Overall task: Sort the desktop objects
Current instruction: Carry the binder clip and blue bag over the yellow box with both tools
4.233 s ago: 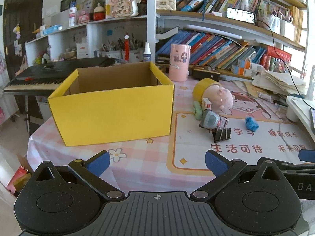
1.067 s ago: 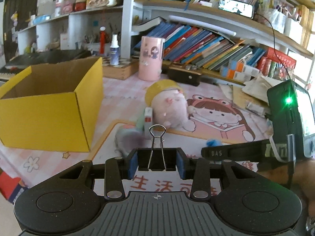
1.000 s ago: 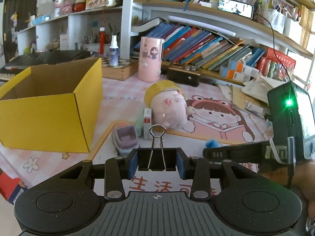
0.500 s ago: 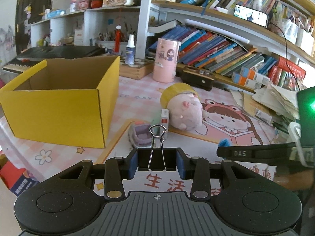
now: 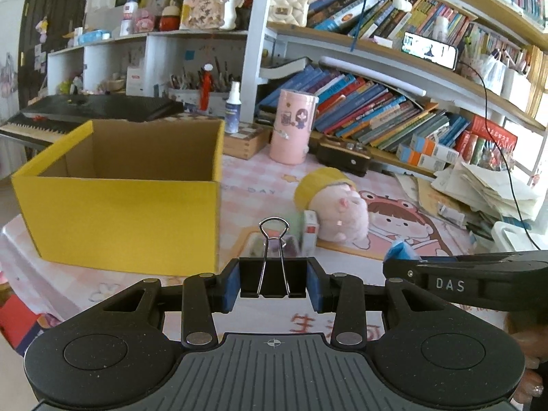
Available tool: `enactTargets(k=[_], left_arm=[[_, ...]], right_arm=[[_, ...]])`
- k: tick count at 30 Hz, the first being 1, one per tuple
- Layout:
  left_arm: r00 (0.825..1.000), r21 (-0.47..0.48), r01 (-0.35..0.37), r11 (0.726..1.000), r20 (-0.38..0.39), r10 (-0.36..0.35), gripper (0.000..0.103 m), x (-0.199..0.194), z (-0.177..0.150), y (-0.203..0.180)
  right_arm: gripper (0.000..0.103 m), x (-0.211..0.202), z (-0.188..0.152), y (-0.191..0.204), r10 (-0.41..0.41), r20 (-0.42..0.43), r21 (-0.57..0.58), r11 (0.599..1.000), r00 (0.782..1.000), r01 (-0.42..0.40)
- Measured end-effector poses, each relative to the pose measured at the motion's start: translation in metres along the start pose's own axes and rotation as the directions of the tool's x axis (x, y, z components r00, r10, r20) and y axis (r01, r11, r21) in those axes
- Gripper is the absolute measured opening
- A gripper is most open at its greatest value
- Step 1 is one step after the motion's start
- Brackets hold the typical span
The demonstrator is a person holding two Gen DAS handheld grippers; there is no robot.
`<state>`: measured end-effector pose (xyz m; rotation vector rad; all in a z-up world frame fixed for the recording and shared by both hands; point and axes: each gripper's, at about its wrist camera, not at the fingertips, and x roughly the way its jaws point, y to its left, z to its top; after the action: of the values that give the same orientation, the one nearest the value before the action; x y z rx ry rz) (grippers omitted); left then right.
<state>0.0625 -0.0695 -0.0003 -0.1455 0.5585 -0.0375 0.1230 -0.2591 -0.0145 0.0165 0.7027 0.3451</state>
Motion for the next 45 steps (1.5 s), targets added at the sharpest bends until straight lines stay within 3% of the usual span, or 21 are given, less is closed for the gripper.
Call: enactTargets(k=[12,26,45], left_arm=[[0.999,-0.005,0.028,1.000,-0.034,-0.028,0.038,-0.038,-0.011,0.074],[0.997,0.004,0.028,1.000,-0.065,-0.028,0.038,-0.075,-0.033,0.139],[0.999,-0.043,-0.036,0.998,-0.001,0.036,0.038,-0.101,-0.034,0.179]], right_arm=[[0.027,-0.017,-0.026,0.087,-0.008,-0.024,0.001,1.000,1.000,0.008],[0.027,-0.027,-0.065,0.161,0.002,-0.066,0.056,0.998,0.998,0.001],[0.027,-0.024,-0.061,0.219,0.079,-0.070,-0.049,0.995,0.994,-0.083]])
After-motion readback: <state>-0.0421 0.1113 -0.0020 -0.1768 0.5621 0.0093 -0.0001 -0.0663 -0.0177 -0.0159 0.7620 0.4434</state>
